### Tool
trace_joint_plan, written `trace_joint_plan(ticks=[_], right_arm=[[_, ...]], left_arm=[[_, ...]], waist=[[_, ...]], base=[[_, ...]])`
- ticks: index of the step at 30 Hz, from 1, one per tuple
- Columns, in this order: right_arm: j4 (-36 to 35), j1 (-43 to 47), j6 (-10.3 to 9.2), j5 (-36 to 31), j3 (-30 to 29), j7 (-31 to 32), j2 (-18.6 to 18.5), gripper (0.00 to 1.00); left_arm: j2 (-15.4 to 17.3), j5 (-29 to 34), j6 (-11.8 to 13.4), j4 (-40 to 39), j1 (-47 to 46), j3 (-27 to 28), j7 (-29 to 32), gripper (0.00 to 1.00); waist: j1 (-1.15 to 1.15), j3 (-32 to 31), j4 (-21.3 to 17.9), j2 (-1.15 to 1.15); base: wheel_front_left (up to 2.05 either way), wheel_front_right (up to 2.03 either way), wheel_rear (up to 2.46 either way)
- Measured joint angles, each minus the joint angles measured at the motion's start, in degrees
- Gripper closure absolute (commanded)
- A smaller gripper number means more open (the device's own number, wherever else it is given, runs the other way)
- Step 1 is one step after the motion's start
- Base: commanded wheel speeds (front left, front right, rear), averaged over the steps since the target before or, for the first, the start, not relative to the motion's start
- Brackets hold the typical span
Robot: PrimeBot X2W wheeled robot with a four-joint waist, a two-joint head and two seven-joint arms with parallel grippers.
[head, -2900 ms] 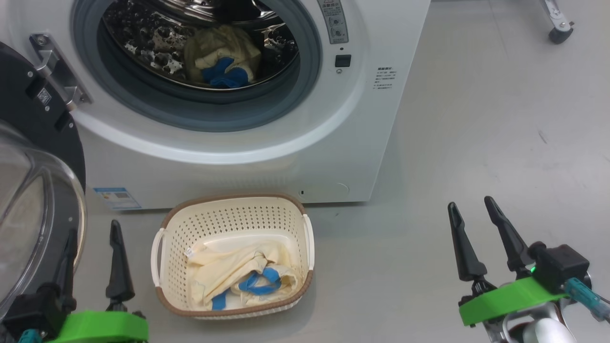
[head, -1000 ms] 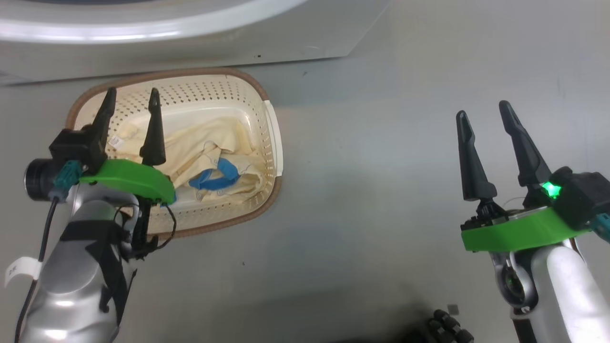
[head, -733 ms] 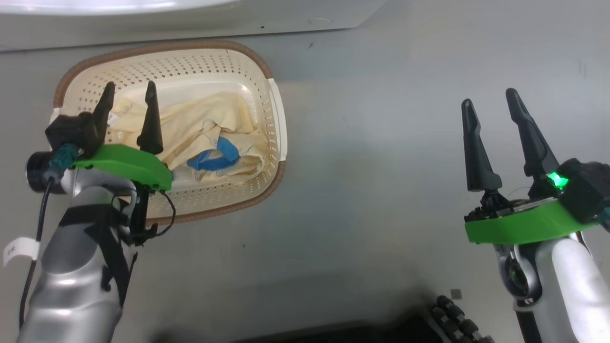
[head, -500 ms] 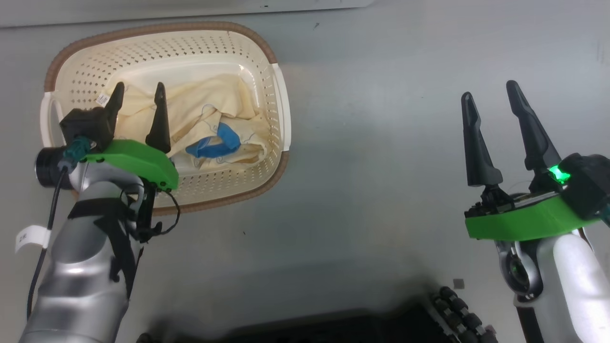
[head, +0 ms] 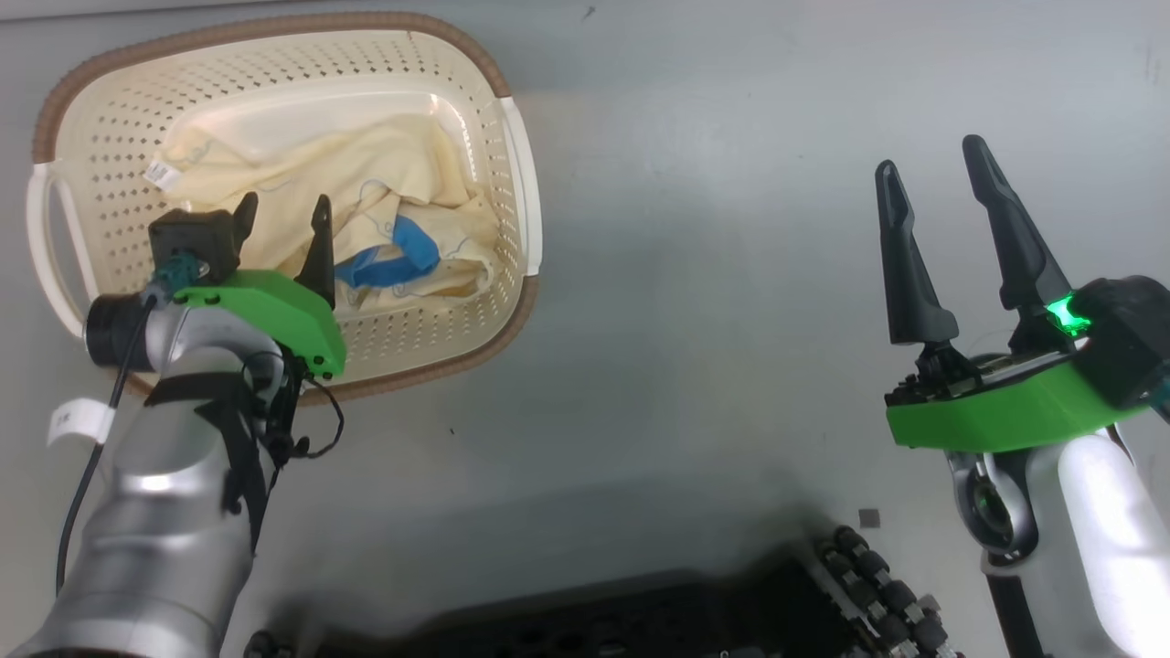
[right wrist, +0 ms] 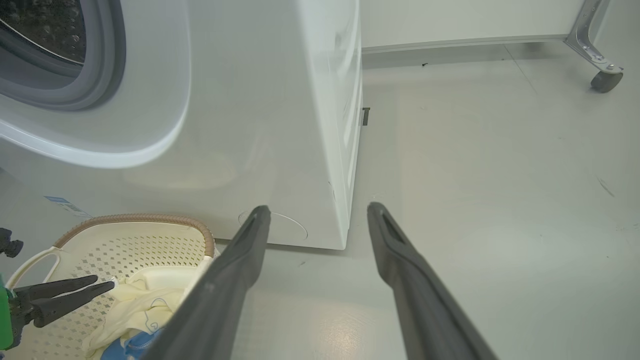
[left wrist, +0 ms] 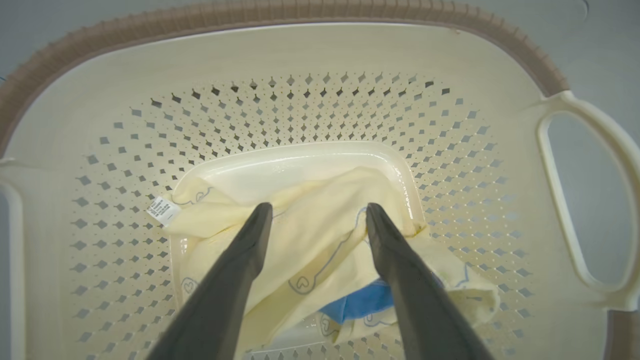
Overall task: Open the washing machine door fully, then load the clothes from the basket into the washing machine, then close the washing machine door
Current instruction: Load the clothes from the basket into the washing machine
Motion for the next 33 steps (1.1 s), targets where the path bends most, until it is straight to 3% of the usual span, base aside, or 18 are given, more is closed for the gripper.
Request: trace_joint_plan(ticks=[11, 20, 24, 33], right_arm=[[0.0, -0.6, 0.00, 0.1, 1.1, 0.0, 0.4, 0.00], [0.0, -1.7, 0.00, 0.5, 1.0, 0.0, 0.8, 0.00], [0.0, -2.4, 0.00, 0.5, 1.2, 0.0, 0.8, 0.00], [0.0, -3.0, 0.00, 0.6, 1.3, 0.0, 0.9, 0.00]], left_arm=[[-0.1, 2.1, -1.0, 7.0, -6.0, -3.8, 0.4, 0.00], [1.5, 10.6, -1.4, 10.4, -7.9, -13.5, 1.8, 0.00], [2.4, 13.9, -0.1, 10.5, -9.9, -16.6, 1.5, 0.00], [2.5, 14.3, -1.0, 12.2, -13.1, -18.3, 4.9, 0.00]], waist=[[0.00, 3.1, -1.4, 0.00], [0.00, 5.7, -1.9, 0.00], [0.00, 6.3, -1.8, 0.00], [0.00, 8.3, -1.9, 0.00]], base=[[0.00, 0.00, 0.00], [0.00, 0.00, 0.00], [0.00, 0.00, 0.00], [0.00, 0.00, 0.00]])
